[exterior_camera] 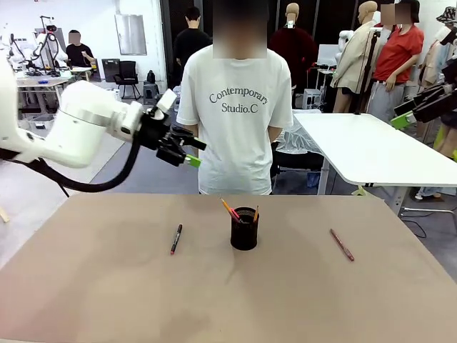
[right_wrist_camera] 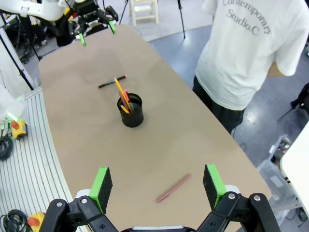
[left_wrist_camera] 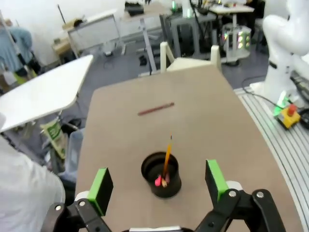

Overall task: Place the pens into the pen holder.
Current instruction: Pick up a writing instrument from the table and place it into the Pen holder.

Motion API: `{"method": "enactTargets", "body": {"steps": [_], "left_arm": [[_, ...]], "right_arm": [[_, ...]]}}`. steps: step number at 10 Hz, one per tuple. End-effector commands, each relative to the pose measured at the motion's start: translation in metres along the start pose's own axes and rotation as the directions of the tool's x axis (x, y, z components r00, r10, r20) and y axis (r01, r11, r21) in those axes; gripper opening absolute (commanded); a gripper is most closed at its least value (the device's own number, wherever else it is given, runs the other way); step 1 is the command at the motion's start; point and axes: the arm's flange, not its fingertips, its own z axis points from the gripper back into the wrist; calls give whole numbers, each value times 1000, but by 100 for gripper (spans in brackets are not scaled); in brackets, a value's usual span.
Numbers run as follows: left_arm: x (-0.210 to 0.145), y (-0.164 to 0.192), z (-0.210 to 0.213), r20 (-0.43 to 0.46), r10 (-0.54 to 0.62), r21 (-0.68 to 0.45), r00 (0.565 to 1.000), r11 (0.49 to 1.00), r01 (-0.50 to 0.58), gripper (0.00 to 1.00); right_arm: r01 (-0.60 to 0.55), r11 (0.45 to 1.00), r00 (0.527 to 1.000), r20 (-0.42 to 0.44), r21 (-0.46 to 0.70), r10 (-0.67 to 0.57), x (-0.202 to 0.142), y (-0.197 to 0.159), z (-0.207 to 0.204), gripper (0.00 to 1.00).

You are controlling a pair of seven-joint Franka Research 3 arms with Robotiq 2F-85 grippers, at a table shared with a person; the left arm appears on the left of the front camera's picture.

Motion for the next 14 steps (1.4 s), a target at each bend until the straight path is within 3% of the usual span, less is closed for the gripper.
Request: {"method": "enactTargets", "body": {"steps": [1,4,6,10,12,14], "left_arm": [[-1,-18,28,-83,29,28,996,999,-27,100],[0,-56,97,-167,103,92,981,992,-88,100],[6,-70,138,-177,130,43,976,991,-124,100],[0,-83,167,-212,210,72,954,977,-200,100],[-7,-80,155,-203,157,126,967,983,-133,100],[-2,-80,167,-195,187,80,963,981,-174,100]], "right_arm": [[-1,1000,1000,0,-1,1,0,0,1,100],[-1,1000,1000,0,-1,1,0,0,1,100],[-1,1000,1000,0,-1,1,0,0,1,100],[-1,1000,1000,0,-1,1,0,0,1,100],[-1,1000,1000,0,-1,1,0,0,1,100],[-1,1000,1000,0,-1,1,0,0,1,100]]}}
